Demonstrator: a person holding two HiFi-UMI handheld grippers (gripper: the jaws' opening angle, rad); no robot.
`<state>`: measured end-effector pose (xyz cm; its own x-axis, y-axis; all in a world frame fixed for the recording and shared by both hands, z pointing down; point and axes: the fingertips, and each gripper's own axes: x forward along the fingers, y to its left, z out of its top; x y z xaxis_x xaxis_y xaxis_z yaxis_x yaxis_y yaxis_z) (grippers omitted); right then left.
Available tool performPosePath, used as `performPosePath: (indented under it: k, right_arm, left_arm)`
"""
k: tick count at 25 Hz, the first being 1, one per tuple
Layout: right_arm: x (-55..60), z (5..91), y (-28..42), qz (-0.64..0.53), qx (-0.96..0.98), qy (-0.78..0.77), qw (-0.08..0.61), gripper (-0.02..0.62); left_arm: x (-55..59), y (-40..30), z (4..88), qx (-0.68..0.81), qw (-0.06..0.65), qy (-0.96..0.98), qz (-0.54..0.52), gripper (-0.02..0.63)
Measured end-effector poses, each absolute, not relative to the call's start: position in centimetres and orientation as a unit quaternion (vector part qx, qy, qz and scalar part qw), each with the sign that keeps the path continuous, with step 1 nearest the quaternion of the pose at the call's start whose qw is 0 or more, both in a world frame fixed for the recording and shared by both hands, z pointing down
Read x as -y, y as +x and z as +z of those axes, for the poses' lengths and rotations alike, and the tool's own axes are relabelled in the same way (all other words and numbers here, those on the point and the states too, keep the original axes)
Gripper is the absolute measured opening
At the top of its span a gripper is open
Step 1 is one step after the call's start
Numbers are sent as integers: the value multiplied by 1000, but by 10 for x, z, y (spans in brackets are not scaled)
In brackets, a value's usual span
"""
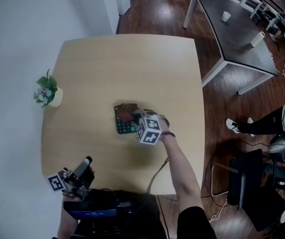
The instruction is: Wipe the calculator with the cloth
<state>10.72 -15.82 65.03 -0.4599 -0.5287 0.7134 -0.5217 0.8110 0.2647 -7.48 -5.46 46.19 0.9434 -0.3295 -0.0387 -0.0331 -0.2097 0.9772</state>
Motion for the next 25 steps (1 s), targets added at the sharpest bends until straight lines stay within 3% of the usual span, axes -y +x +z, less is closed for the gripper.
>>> performPosePath:
  k: [5,8,17,25]
  right_arm:
    - [95,680,81,-17,851,223,475,83]
    - [43,692,68,5,856,173,487,83]
    - [-26,640,91,107,855,342,375,83]
    - [-67,609,98,124,839,405,341,83]
  left_arm:
    - [67,-73,478,118,584,800,-64,94]
    - [89,-62,501,121,528,840,20,114]
    - [195,49,568,41,197,931,305,280]
    - [231,129,644,-74,227,875,422,285]
